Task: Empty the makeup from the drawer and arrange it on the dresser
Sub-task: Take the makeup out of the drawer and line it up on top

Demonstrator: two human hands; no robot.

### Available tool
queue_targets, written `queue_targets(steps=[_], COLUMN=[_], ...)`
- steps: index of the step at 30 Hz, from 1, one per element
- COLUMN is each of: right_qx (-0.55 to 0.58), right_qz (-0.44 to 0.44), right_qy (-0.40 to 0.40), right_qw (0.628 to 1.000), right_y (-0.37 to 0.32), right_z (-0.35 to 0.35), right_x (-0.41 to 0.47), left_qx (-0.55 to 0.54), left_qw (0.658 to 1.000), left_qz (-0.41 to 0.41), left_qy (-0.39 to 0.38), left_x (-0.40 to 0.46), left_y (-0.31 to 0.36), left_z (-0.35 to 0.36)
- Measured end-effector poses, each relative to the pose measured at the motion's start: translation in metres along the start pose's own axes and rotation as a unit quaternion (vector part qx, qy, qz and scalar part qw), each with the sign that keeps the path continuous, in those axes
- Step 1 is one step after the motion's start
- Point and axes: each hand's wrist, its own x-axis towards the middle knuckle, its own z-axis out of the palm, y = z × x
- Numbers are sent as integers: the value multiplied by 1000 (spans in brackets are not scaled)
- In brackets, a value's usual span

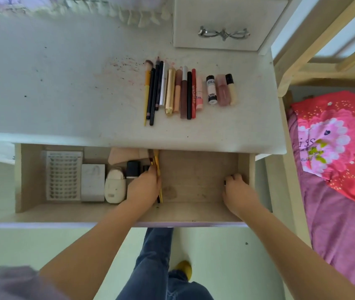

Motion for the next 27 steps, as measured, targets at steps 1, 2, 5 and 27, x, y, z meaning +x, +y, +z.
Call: queue_targets(steps=[1,2,5,27], right_qx=[-12,-21,-24,425], right_qz=[8,15,26,-157], right_qy=[-6,-11,-9,283], right_qw=[1000,1000,999,846], right_y=[-3,-4,-7,-6], right_z=[0,0,3,-147], right_x=[2,3,5,-2], left_qx=[13,31,100,-240], left_qw=[1000,999,995,955], left_qz=[-10,-15,-20,134], left_qy=[0,-1,-10,113], left_x=[5,10,21,5], left_y=[3,6,15,25], left_z=[4,7,12,-165])
